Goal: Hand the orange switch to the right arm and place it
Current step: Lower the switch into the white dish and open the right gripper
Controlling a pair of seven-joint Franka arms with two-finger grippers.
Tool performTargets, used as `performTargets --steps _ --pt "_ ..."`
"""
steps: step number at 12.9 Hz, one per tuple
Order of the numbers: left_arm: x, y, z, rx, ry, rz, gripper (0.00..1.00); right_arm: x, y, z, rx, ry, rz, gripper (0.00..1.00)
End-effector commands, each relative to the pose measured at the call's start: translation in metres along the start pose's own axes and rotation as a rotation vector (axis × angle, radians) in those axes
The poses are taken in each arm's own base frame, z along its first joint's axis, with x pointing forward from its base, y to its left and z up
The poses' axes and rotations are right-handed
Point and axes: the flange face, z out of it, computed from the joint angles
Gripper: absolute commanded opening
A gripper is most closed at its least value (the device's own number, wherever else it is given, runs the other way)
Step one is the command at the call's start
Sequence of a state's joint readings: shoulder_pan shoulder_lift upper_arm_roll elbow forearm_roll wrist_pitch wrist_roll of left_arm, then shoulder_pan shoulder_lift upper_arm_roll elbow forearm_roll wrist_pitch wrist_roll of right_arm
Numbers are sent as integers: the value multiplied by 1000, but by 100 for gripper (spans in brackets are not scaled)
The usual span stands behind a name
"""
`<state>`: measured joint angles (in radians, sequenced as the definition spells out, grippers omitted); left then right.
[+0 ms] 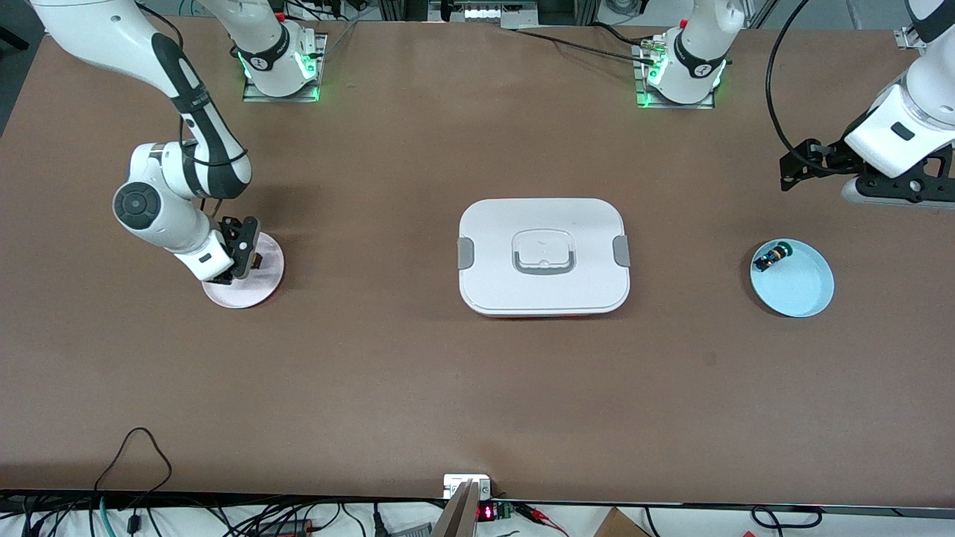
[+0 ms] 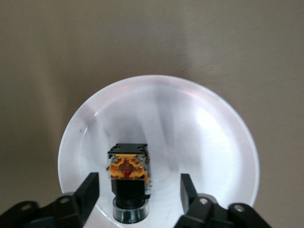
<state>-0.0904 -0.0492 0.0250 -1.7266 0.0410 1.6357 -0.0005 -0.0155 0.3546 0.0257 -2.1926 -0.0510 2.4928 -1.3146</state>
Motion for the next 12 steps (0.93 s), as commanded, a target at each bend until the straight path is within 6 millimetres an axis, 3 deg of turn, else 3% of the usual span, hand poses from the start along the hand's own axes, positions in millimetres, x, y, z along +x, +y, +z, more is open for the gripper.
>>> performTargets --steps 1,4,7,9,11,12 --pt "-4 -1 -7 2 -1 -15 100 2 9 -40 4 58 149 100" --pt "-4 -1 -6 0 -3 -12 100 20 22 -80 96 28 375 100" --pt "-4 -1 -6 2 -4 -13 100 29 14 -106 182 -36 657 100" --pt "-4 -1 -6 2 -7 -13 100 47 5 -127 219 -89 851 100" --pt "-4 -1 -7 2 -6 -13 100 87 -4 -167 262 -148 1029 100" --pt "-4 2 -7 2 -6 -7 100 90 -4 -188 270 -177 1095 100"
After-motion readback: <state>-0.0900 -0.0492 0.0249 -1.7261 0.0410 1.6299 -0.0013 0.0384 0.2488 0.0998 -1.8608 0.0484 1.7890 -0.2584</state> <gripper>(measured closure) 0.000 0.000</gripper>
